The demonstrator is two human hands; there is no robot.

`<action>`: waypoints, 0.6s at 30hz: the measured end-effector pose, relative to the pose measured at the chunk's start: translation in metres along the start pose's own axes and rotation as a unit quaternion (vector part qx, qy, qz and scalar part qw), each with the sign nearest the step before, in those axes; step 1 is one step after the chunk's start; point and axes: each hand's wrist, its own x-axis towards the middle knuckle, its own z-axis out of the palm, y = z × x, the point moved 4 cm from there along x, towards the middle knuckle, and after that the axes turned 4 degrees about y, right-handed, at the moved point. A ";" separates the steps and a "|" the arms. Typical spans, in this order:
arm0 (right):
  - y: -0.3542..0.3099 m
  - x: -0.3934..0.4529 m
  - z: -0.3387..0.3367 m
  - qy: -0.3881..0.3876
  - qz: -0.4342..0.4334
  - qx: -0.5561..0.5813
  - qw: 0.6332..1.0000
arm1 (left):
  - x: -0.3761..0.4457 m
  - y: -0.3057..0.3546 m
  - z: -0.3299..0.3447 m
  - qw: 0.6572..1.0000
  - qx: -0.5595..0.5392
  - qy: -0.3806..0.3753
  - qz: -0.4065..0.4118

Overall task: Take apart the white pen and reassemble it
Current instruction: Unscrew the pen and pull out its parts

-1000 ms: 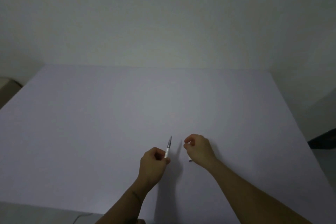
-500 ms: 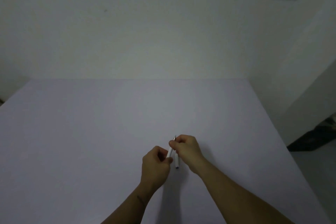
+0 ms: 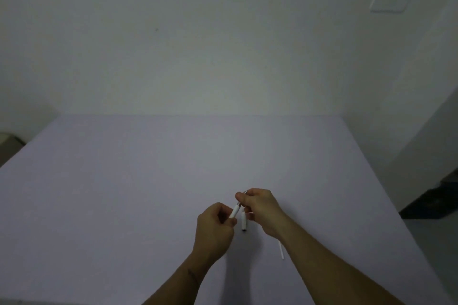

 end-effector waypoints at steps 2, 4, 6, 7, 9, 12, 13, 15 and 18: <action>-0.005 0.000 0.002 0.005 -0.011 0.015 1.000 | 0.001 0.002 -0.003 1.000 -0.007 0.005 0.001; -0.009 -0.002 0.005 -0.011 -0.012 0.025 1.000 | 0.002 0.004 -0.007 1.000 -0.006 0.005 0.002; -0.012 -0.004 0.008 -0.038 -0.009 0.023 0.999 | 0.002 0.002 -0.011 1.000 -0.003 0.005 0.003; -0.013 -0.006 0.009 -0.054 -0.007 0.019 0.998 | 0.002 0.001 -0.013 1.000 -0.003 0.006 0.002; -0.012 -0.007 0.011 -0.078 0.002 0.015 0.997 | -0.001 -0.002 -0.016 1.000 -0.002 0.013 0.001; -0.007 -0.009 0.015 -0.084 0.024 0.032 0.996 | -0.003 -0.007 -0.020 1.000 -0.001 0.025 0.005; -0.005 -0.010 0.017 -0.076 0.033 0.036 0.996 | -0.003 -0.007 -0.021 1.000 -0.001 0.029 0.008; -0.003 -0.012 0.020 -0.047 0.043 0.024 0.998 | -0.001 -0.007 -0.024 0.999 -0.001 0.034 0.016; -0.005 -0.010 0.022 0.012 0.027 0.012 0.999 | 0.004 -0.006 -0.028 0.999 0.000 0.030 0.019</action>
